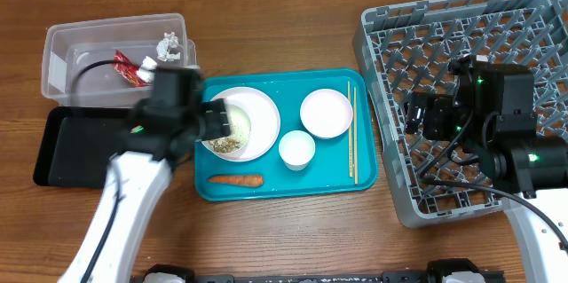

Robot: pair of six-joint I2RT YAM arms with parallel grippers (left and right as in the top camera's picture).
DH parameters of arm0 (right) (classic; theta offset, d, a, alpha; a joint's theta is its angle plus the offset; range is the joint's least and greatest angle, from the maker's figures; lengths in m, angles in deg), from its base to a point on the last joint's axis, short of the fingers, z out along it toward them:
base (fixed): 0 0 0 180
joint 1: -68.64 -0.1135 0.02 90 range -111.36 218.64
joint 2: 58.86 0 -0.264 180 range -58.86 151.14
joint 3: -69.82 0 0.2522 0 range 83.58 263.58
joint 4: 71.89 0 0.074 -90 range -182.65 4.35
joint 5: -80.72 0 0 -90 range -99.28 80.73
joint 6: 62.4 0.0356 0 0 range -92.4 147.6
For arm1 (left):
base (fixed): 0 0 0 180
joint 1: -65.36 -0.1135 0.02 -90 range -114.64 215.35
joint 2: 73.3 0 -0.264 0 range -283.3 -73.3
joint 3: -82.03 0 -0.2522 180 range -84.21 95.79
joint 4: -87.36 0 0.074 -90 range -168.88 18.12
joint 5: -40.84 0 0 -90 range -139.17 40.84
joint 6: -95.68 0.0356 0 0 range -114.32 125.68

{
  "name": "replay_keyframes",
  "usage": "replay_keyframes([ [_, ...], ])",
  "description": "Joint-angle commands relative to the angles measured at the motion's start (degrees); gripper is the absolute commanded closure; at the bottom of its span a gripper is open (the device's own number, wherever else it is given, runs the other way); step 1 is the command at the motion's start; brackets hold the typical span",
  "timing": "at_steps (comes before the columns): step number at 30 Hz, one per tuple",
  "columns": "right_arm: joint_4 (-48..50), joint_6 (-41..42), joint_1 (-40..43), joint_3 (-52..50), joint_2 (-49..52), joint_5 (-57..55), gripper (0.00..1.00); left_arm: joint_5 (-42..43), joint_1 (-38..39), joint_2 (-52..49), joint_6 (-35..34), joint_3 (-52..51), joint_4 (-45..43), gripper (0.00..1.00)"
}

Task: Sort waste into correct bins and load items into the dishwasher
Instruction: 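Reach left gripper to the white bowl of food scraps and grasp its rim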

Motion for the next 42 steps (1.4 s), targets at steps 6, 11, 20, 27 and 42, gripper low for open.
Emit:
replay_keyframes([
  [6,0.1,-0.2,0.0,1.4,-0.3,-0.3,0.0,0.5,8.9,-16.2,0.7,3.8,-3.6,0.18],
  [11,0.0,-0.2,0.0,1.4,-0.3,-0.3,0.0,-0.1,9.8,-22.5,-0.2,5.8,-3.8,0.24],
  [20,-0.5,-0.2,0.0,1.4,-0.3,-0.3,0.0,-0.1,11.1,-26.7,-0.4,5.8,-9.6,0.43],
  [27,-1.8,-0.2,0.0,1.4,-0.3,-0.3,0.0,-0.1,11.2,-28.8,-0.8,5.8,-9.4,0.68],
  [42,-1.8,-0.2,0.0,1.4,-0.3,-0.3,0.0,-1.8,11.1,-28.8,-0.8,13.0,0.8,0.96],
])
